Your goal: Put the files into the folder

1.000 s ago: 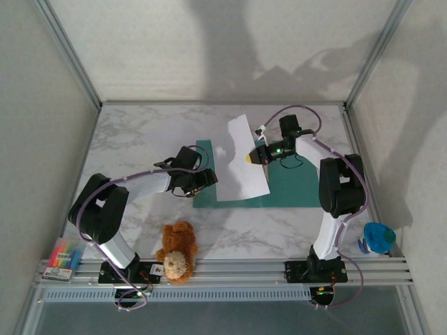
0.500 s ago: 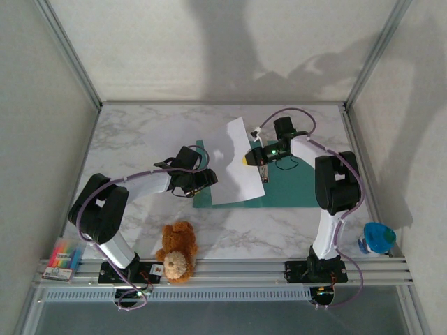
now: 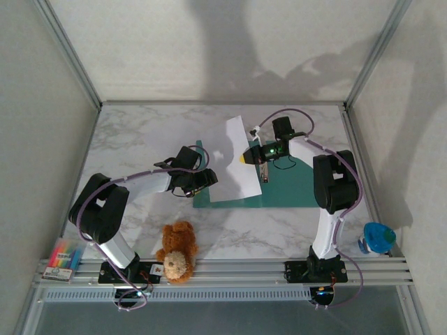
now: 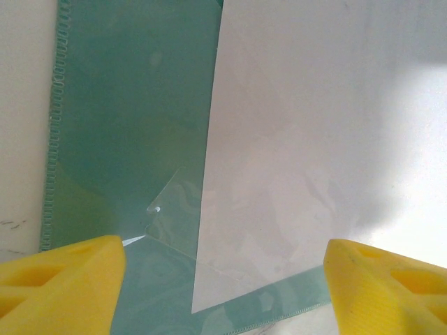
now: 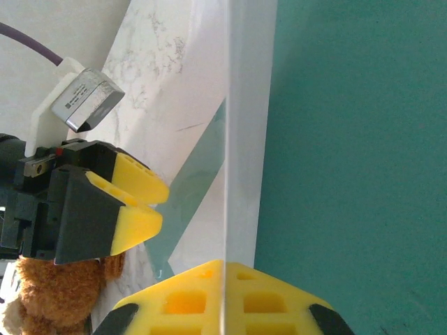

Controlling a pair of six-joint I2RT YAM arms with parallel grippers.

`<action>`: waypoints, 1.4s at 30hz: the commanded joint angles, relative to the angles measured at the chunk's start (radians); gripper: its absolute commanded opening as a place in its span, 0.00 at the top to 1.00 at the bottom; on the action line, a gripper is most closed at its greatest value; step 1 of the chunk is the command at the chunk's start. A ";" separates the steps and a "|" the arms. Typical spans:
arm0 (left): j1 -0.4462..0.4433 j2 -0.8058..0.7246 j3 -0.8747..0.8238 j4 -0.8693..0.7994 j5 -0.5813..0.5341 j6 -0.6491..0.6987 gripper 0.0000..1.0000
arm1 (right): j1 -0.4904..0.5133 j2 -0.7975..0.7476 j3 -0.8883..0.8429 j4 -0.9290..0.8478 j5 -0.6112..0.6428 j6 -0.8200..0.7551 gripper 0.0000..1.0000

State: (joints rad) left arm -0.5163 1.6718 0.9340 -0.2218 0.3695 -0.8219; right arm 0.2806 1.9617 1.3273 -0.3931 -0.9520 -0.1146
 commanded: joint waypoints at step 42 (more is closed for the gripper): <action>-0.008 -0.040 -0.018 -0.031 -0.030 0.000 0.25 | -0.021 0.226 0.253 -0.265 0.183 0.073 0.71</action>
State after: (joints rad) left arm -0.5163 1.6627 0.9325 -0.2245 0.3653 -0.8223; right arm 0.2710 2.1548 1.5295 -0.5961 -0.7551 -0.0338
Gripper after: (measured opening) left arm 0.753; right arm 0.290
